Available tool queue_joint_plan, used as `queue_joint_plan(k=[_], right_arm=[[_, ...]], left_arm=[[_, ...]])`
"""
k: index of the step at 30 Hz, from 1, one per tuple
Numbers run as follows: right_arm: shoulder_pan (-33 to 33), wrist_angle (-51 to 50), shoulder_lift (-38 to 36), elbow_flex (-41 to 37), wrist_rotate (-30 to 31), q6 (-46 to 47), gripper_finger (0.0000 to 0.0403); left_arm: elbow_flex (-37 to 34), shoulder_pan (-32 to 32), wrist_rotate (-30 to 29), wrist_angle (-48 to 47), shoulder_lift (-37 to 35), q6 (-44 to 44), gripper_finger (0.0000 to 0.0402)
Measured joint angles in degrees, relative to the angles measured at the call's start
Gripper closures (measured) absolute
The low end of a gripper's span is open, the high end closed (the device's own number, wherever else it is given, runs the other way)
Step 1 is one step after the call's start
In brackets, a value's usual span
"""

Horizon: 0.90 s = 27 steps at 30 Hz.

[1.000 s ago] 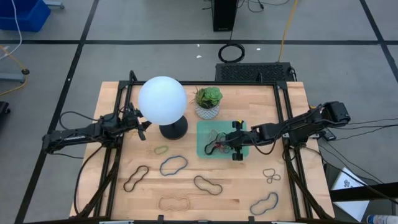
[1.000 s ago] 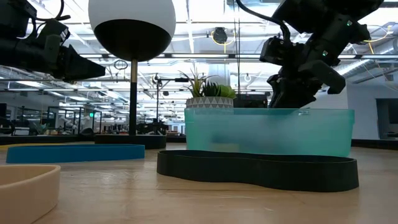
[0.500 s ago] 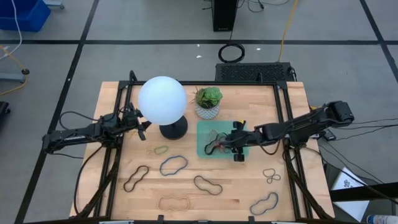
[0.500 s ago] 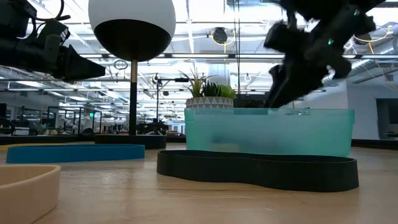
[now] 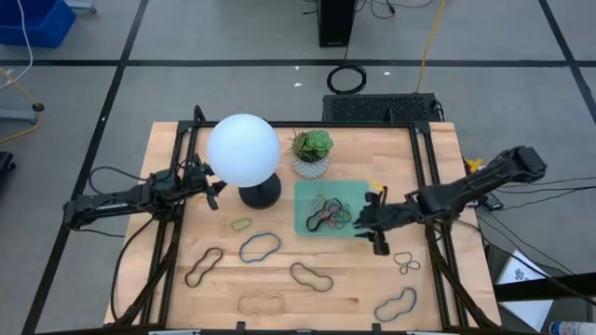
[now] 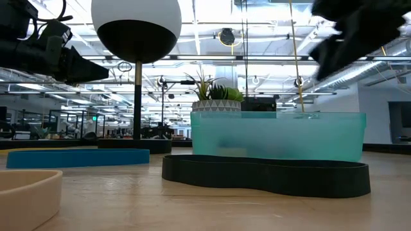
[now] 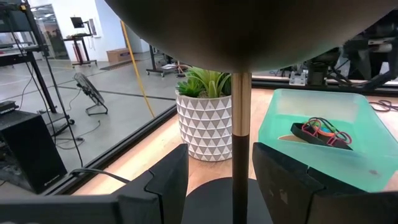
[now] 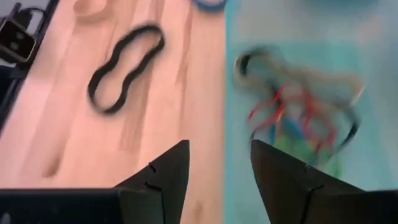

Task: Pick and place rubber bands into bin
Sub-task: Put the violet rubber band into the blue bin

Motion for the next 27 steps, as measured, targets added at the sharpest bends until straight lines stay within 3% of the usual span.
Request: queue_joint_plan(k=[5, 11, 13, 22, 27], right_arm=[[6.10, -8.39, -1.31, -0.02, -0.36, 14.81, 0.0238], [11.59, -15.54, -1.35, -0.02, -10.27, 33.45, 0.0238], [13.44, -17.55, -1.35, -0.02, -10.51, 38.27, 0.0238], [17.32, -30.63, -1.34, -0.02, -10.14, 47.26, 0.0238], [17.32, -29.72, -1.33, -0.02, -10.21, 46.47, 0.0238]], left_arm=[[0.00, -0.01, -0.01, -0.02, 0.02, -0.01, 0.0215], [0.00, 0.01, 0.01, 0.00, 0.02, -0.02, 0.0215], [0.00, -0.01, 0.01, -0.01, 0.01, -0.02, 0.0215], [0.00, -0.01, 0.01, 0.00, 0.02, -0.02, 0.0215], [0.00, 0.00, 0.01, 0.00, 0.01, -0.04, 0.0215]])
